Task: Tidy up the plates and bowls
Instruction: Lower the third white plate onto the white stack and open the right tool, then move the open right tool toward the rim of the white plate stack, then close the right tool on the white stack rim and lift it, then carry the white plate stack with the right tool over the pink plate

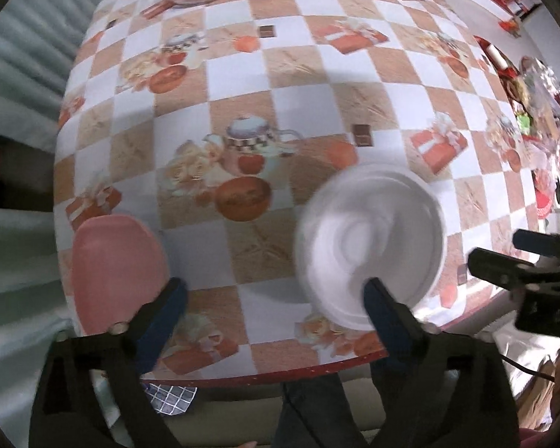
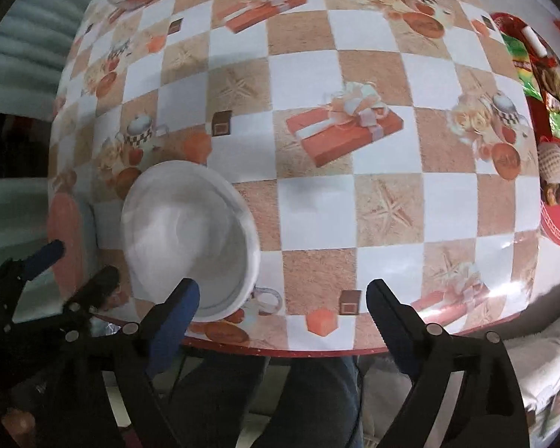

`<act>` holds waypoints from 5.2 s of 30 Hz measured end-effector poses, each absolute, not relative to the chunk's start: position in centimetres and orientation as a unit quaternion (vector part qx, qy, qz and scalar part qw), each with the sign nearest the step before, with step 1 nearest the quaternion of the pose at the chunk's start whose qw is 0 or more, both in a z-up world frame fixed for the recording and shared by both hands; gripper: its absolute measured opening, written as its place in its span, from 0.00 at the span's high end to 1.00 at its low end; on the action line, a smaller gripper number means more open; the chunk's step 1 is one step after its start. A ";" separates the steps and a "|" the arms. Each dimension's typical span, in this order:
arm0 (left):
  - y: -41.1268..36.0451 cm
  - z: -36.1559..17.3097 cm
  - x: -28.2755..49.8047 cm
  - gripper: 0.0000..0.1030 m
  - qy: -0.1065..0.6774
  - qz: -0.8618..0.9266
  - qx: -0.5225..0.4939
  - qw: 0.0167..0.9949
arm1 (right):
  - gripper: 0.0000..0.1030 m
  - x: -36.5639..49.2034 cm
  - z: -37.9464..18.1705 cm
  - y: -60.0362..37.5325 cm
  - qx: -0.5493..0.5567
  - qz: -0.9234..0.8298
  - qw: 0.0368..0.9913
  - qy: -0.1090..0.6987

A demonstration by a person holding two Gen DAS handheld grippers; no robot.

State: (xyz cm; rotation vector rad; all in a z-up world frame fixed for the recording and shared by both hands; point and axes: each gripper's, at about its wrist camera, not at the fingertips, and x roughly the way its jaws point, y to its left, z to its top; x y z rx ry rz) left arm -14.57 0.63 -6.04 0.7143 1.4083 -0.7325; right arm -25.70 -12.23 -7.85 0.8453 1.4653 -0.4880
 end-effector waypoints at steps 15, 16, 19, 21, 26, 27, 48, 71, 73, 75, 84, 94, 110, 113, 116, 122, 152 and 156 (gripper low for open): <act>1.9 -5.9 -14.5 0.00 0.634 -0.330 0.314 0.625 | 0.00 -25.8 -7.5 -10.6 0.347 -0.207 0.637 0.656; 1.8 -5.9 -14.6 0.00 0.633 -0.330 0.316 0.625 | 0.00 -25.8 -7.5 -10.5 0.347 -0.208 0.637 0.656; 1.7 -5.9 -14.8 0.00 0.630 -0.331 0.323 0.624 | 0.00 -25.8 -7.6 -10.2 0.353 -0.210 0.634 0.655; 1.6 -6.0 -14.7 0.00 0.629 -0.332 0.324 0.624 | 0.00 -25.9 -7.8 -10.2 0.356 -0.211 0.631 0.656; 1.5 -6.0 -14.7 0.00 0.628 -0.335 0.327 0.622 | 0.00 -26.2 -8.0 -10.4 0.361 -0.211 0.628 0.656; 1.4 -6.1 -14.7 0.00 0.627 -0.335 0.329 0.621 | 0.00 -26.2 -8.0 -10.5 0.361 -0.211 0.628 0.656; 1.2 -6.9 -14.8 0.00 0.633 -0.339 0.336 0.609 | 0.00 -26.2 -8.6 -10.5 0.360 -0.209 0.621 0.664; 0.2 -8.5 -14.5 0.00 0.635 -0.332 0.343 0.607 | 0.00 -26.2 -9.7 -11.2 0.361 -0.215 0.612 0.669; 0.0 -8.9 -14.3 0.00 0.636 -0.327 0.343 0.608 | 0.00 -26.0 -9.8 -11.5 0.363 -0.218 0.611 0.669; -0.2 -9.5 -14.2 0.00 0.641 -0.325 0.339 0.608 | 0.00 -25.7 -10.0 -12.0 0.364 -0.217 0.611 0.669; -0.4 -11.6 -14.1 0.00 0.644 -0.310 0.348 0.606 | 0.00 -24.0 -11.5 -13.1 0.365 -0.214 0.604 0.675; -0.9 -13.8 -14.1 0.00 0.647 -0.299 0.345 0.611 | 0.00 -23.3 -14.1 -14.3 0.372 -0.215 0.594 0.680; 0.6 -17.8 -12.6 0.00 0.660 -0.307 0.325 0.605 | 0.00 -22.5 -19.9 -15.1 0.403 -0.205 0.582 0.676; 1.0 -18.1 -12.2 0.00 0.667 -0.309 0.314 0.601 | 0.00 -22.3 -20.1 -15.2 0.400 -0.204 0.583 0.678; 1.1 -18.8 -11.8 0.00 0.673 -0.310 0.305 0.598 | 0.00 -22.3 -20.1 -15.2 0.400 -0.206 0.586 0.674; 0.9 -19.4 -10.9 0.00 0.682 -0.306 0.310 0.588 | 0.00 -23.2 -20.2 -14.6 0.400 -0.206 0.589 0.672; -1.4 -14.7 -12.4 0.68 0.649 -0.362 0.299 0.599 | 0.83 -22.3 -16.0 -12.2 0.397 -0.145 0.617 0.664; -0.5 -12.5 -11.6 0.68 0.645 -0.357 0.290 0.611 | 0.83 -21.4 -14.8 -11.6 0.381 -0.142 0.627 0.665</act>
